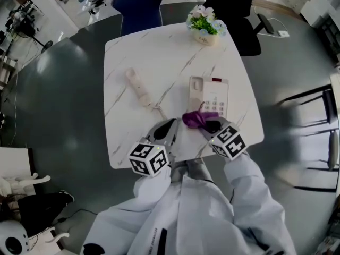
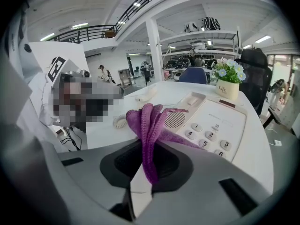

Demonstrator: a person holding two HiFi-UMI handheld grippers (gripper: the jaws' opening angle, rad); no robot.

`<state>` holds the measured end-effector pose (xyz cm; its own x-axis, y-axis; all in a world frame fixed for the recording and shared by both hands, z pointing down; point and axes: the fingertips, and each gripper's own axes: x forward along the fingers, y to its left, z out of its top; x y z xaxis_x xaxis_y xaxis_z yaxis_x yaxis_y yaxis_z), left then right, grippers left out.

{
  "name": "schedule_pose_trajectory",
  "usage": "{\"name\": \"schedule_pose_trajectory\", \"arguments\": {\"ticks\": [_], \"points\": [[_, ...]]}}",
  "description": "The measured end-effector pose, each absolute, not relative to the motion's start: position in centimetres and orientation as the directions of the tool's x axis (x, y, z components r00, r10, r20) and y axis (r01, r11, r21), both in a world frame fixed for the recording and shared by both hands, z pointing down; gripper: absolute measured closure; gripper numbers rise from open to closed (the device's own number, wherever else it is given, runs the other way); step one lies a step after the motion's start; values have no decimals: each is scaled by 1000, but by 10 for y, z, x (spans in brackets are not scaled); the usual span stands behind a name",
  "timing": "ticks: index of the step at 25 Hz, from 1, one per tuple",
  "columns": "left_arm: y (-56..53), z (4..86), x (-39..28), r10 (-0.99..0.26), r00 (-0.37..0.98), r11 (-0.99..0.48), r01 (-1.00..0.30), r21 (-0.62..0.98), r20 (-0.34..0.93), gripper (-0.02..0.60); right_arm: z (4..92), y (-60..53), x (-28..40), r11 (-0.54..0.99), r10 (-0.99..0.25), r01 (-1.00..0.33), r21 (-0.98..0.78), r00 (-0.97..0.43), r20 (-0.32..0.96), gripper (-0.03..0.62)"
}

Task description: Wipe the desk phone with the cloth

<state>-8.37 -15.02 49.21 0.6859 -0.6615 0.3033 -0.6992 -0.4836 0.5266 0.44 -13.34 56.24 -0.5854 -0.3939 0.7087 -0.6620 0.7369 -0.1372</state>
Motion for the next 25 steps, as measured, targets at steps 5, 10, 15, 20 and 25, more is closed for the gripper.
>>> {"name": "schedule_pose_trajectory", "arguments": {"ticks": [5, 10, 15, 20, 25], "points": [[-145, 491, -84, -656, 691, -488, -695, 528, 303, 584, 564, -124, 2, 736, -387, -662, -146, -587, 712, 554], [-140, 490, -87, -658, 690, -487, -696, 528, 302, 584, 567, -113, 1, 730, -375, -664, -163, -588, 717, 554], [-138, 485, -87, -659, 693, -495, -692, 526, 291, 584, 569, -102, -1, 723, -353, -663, -195, -597, 720, 554], [-137, 475, -92, -668, 692, -507, -692, 513, 274, 584, 561, -94, -3, 685, -355, -667, -294, -658, 665, 554], [-138, 456, -99, -684, 690, -547, -700, 459, 236, 584, 530, -97, 1, 638, -449, -674, -373, -719, 531, 554]]}}
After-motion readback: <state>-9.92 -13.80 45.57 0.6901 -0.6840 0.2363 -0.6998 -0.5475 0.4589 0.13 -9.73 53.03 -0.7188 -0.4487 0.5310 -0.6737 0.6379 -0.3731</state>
